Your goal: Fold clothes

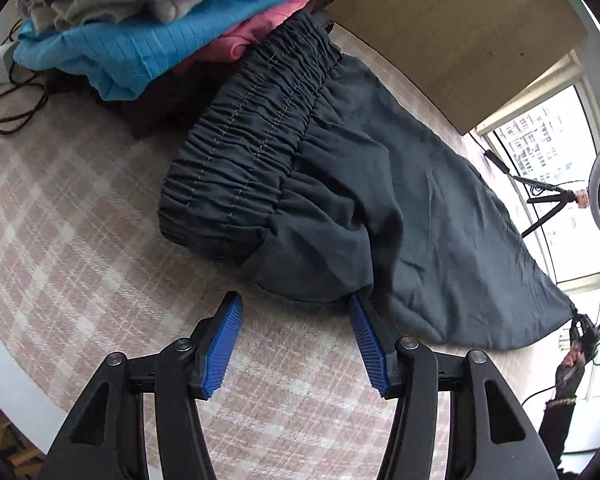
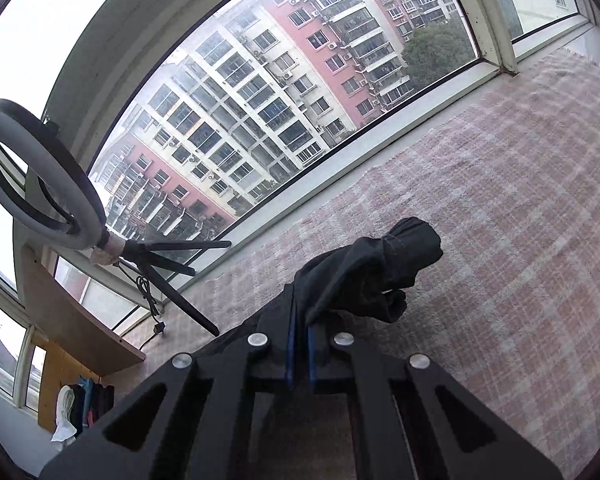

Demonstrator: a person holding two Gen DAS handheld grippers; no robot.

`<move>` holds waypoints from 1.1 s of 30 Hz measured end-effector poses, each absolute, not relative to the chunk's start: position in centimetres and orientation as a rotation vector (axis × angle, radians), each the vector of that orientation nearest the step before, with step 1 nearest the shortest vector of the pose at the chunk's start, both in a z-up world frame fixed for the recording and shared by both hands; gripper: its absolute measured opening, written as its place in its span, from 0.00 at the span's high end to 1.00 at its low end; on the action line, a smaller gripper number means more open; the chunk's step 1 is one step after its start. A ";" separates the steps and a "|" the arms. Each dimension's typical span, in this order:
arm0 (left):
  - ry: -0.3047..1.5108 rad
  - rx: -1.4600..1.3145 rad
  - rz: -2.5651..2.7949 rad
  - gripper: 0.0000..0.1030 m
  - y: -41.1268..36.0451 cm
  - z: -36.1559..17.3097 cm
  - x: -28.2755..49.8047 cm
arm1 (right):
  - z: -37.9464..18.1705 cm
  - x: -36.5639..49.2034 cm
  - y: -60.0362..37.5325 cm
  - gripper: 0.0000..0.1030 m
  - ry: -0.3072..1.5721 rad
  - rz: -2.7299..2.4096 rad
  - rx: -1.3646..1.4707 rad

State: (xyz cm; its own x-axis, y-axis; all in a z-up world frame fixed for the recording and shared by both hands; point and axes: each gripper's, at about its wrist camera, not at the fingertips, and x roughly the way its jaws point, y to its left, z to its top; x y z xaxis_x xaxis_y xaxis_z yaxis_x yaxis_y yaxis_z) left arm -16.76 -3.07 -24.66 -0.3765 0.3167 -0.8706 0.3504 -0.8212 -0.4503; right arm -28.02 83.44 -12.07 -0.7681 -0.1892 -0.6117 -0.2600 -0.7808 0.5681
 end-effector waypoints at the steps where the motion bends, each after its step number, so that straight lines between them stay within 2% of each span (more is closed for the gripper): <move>1: 0.983 1.728 -2.402 0.47 -3.1 -25.0 -17.4 | -12.1 -28.0 83.4 0.96 1.020 2.725 -1.057; 3: 1.078 1.682 -2.383 0.39 -3.2 -25.3 -18.4 | -12.2 -27.8 83.5 0.96 1.022 2.714 -1.054; 6: 1.293 1.534 -2.345 0.39 -3.8 -25.7 -18.5 | -12.4 -27.5 83.7 0.96 1.024 2.697 -1.049; 7: 1.349 1.481 -2.350 0.54 -4.0 -25.8 -18.5 | -12.4 -27.4 83.8 0.96 1.025 2.691 -1.047; 8: 1.344 1.462 -2.360 0.84 -4.0 -25.7 -18.7 | -12.5 -27.3 83.8 0.96 1.026 2.685 -1.045; 9: 1.302 1.477 -2.364 0.93 -3.9 -25.7 -19.0 | -12.5 -27.2 83.9 0.96 1.027 2.680 -1.044; 16: 1.175 1.457 -2.493 0.96 -3.3 -21.4 -18.6 | -10.6 -23.9 84.3 0.97 0.999 2.675 -0.993; 25: 1.095 1.503 -2.577 0.96 -5.1 -17.9 -11.2 | -6.1 -11.0 84.4 0.97 0.898 2.654 -0.913; 30: 1.013 1.811 -2.437 0.89 -5.1 -21.5 -5.5 | -10.5 -4.1 84.2 0.96 0.817 2.461 -1.138; 32: 0.984 1.862 -2.401 0.88 -5.8 -21.9 -3.5 | -13.6 -2.4 84.9 0.95 0.817 2.326 -1.304; 33: 0.941 1.864 -2.399 0.85 -6.3 -21.4 -2.6 | -14.9 -1.6 85.3 0.95 0.841 2.260 -1.367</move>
